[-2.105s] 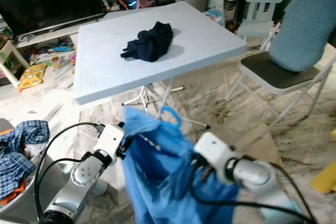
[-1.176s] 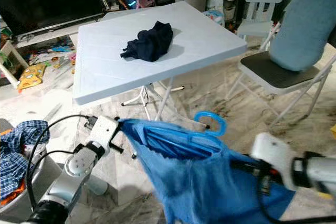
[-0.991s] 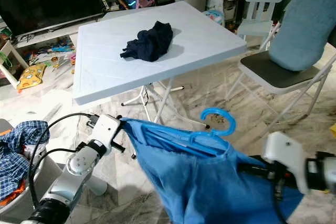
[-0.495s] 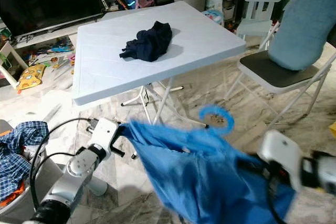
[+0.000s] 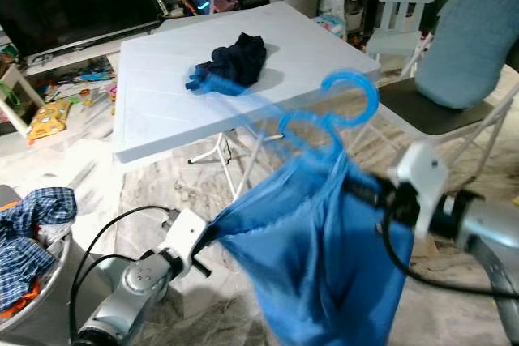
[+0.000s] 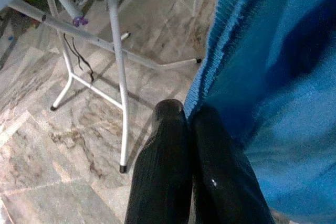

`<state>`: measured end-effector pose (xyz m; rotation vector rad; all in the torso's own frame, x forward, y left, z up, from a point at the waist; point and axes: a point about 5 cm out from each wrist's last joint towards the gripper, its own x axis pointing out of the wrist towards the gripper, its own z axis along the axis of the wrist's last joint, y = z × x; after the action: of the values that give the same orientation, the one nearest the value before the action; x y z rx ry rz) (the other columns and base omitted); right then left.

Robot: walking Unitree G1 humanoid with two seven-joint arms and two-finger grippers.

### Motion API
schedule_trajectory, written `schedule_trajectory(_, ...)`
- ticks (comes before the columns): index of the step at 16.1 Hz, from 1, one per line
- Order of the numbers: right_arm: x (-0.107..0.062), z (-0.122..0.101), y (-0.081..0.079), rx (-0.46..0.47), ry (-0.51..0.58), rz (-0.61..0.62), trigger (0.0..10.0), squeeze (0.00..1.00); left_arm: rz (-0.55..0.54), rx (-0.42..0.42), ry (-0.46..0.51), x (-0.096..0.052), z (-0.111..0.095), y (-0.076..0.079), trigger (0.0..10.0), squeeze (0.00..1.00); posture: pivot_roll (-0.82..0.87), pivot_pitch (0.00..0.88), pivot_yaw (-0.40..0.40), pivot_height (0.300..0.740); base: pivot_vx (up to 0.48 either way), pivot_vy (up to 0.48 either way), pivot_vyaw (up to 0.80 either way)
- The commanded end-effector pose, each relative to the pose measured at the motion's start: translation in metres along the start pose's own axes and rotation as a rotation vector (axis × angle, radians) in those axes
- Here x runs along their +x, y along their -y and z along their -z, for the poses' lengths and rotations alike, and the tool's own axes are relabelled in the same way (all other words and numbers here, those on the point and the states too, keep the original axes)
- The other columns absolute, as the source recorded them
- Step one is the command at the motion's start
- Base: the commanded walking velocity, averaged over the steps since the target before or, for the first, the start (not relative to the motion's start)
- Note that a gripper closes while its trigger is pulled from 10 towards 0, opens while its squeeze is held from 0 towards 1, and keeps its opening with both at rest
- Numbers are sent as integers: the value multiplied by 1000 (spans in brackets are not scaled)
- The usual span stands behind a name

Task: Hang hanger

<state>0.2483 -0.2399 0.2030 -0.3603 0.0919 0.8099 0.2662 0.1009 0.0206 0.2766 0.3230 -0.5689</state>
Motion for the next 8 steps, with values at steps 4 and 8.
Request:
schedule_trajectory(4, 52, -6, -7, 49, 107, 199, 10000, 0, -66, 23, 62, -1, -13, -14, 0, 0, -238, 0, 140, 740, 0, 0, 0)
schedule_trajectory(8, 75, 12, -28, -27, 18, 186, 10000, 0, 84, 12, 111, -4, -18, 3, 10000, 1000, -232, 0, 139, 740, 0, 0, 0)
